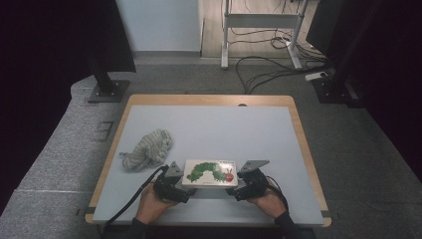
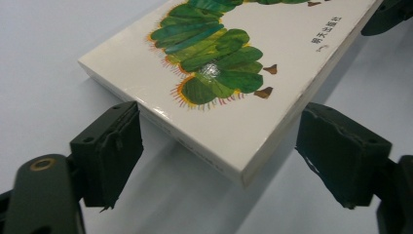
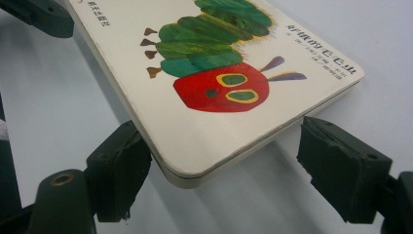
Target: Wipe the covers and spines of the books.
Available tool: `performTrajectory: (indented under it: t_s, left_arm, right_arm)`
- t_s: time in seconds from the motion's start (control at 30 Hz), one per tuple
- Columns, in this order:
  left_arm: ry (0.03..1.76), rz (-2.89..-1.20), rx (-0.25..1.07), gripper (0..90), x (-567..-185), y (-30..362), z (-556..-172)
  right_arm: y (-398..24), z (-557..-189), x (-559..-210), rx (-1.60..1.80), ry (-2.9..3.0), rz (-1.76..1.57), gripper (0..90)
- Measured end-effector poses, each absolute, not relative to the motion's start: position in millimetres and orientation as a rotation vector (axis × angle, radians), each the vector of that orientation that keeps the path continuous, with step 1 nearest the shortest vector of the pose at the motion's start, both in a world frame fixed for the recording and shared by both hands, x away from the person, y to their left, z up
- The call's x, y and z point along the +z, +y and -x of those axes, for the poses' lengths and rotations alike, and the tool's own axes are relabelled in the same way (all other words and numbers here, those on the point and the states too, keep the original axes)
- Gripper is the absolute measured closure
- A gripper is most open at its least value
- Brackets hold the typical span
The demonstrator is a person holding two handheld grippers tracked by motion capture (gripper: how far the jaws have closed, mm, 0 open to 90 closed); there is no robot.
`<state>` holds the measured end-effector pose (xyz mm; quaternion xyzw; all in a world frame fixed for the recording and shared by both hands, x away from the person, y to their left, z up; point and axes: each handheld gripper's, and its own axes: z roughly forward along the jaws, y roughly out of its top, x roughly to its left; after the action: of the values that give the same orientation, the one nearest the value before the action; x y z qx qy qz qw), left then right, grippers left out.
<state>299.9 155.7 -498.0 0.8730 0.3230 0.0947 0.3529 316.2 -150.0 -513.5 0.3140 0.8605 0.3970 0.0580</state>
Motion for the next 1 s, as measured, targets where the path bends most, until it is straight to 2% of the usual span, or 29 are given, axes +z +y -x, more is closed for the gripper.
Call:
performTrajectory:
  t_s: [0.5, 0.7, 1.0]
  left_arm:
    - [0.822, -2.314, 0.241, 16.8, -513, 154, -295]
    - [0.825, -2.279, 0.205, 19.8, -514, 159, -296]
    - [0.800, -2.304, 0.231, 24.8, -520, 160, -294]
  right_arm:
    - [-150, -310, -524, 1.167, 2.640, -0.908, 18.4]
    - [-147, -306, -527, 1.111, 2.620, -0.857, 19.3]
    - [-150, -304, -529, 1.165, 2.616, -0.853, 19.3]
